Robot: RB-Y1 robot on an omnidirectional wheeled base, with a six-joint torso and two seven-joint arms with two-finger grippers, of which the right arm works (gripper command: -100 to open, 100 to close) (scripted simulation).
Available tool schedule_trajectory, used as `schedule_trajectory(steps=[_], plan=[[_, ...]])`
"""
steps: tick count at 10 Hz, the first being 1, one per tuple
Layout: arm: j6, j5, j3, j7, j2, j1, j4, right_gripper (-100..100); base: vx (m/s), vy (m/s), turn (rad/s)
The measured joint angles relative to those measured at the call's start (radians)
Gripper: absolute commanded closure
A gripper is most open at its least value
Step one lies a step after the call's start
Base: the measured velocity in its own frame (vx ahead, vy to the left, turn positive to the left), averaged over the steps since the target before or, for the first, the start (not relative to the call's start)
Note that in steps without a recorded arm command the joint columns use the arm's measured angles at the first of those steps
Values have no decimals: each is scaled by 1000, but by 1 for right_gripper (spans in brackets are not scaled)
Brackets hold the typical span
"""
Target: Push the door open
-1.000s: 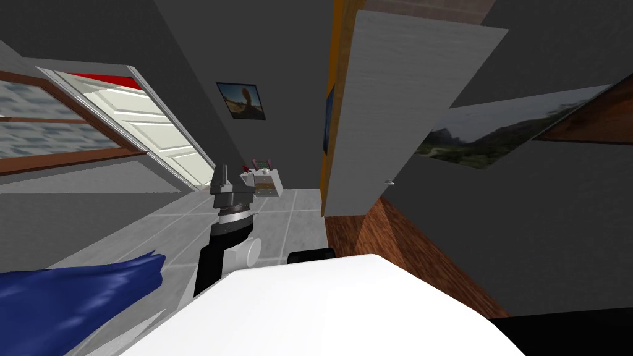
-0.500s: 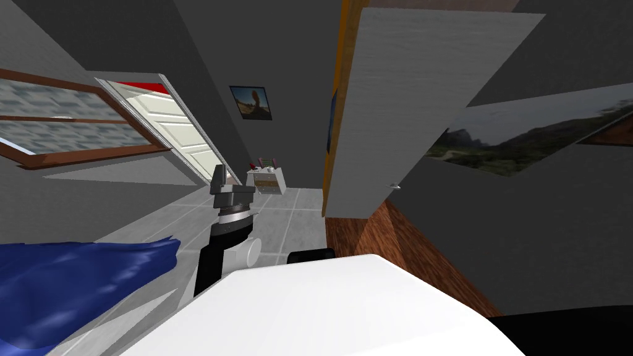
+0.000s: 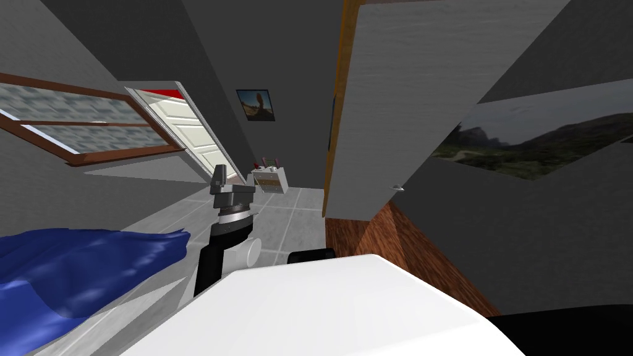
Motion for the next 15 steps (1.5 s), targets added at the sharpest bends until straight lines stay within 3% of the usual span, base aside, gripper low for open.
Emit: schedule_trajectory(steps=[5, 9, 10, 12, 15], plan=[[0, 1, 2, 0, 0, -2, 1, 100, -18, 4, 9], [2, 2, 11, 1, -6, -13, 5, 100, -156, -40, 37], [-5, 4, 15, -4, -16, -9, 17, 100, -135, -15, 14], [3, 1, 13, 3, -7, -13, -8, 100, -194, -15, 14], [-4, 0, 17, 0, -17, -11, 12, 100, -180, -15, 4]])
